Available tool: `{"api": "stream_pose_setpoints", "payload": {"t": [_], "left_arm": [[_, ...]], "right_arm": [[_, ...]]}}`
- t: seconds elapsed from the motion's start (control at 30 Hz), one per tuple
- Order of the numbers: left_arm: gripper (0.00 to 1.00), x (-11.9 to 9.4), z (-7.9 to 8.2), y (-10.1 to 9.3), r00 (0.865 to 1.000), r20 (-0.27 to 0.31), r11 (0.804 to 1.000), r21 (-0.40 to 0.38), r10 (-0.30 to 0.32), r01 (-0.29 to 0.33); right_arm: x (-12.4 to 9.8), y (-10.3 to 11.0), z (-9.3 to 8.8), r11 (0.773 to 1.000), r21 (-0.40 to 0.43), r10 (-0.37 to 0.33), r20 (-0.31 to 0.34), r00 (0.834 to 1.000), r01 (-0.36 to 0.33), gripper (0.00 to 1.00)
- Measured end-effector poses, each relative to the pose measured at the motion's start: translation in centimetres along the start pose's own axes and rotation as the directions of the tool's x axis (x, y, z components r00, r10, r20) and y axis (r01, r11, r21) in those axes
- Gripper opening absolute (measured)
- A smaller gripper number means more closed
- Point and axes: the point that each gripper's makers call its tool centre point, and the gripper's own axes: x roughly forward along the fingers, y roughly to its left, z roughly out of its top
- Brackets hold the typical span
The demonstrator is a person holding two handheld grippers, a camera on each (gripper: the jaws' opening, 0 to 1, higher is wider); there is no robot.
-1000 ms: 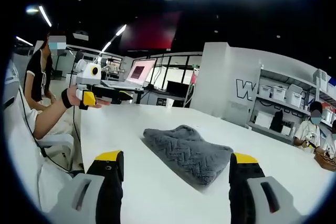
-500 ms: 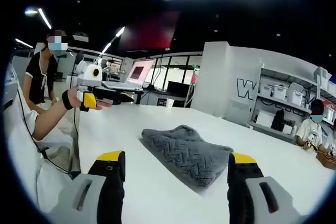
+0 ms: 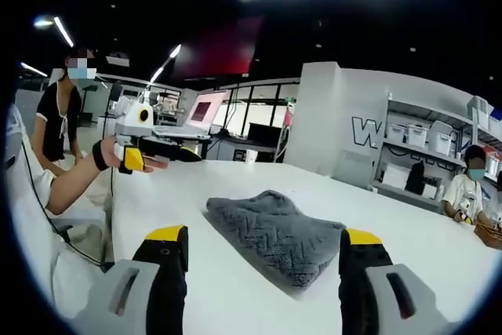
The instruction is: Open the folded towel by lifting each exposed corner and separating the folded layers until the towel lies flat within the target outline without major curled edges
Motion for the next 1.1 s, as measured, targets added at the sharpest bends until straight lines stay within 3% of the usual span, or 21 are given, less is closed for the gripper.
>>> {"api": "stream_pose_setpoints", "payload": {"t": [0.97, 1.1], "left_arm": [[0.91, 2.0, -0.7, 1.6, 1.0, -0.022, 0.999, -0.042, 0.013, -0.014], [0.91, 2.1, -0.4, 1.5, 1.0, 0.006, 0.999, -0.049, 0.007, -0.007]], "right_arm": [[1.2, -1.7, -0.9, 0.999, 0.027, -0.022, -0.029, 0.999, 0.022, 0.75], [1.3, -1.9, -1.0, 0.999, 0.037, -0.019, -0.027, 0.999, 0.02, 0.75]]}}
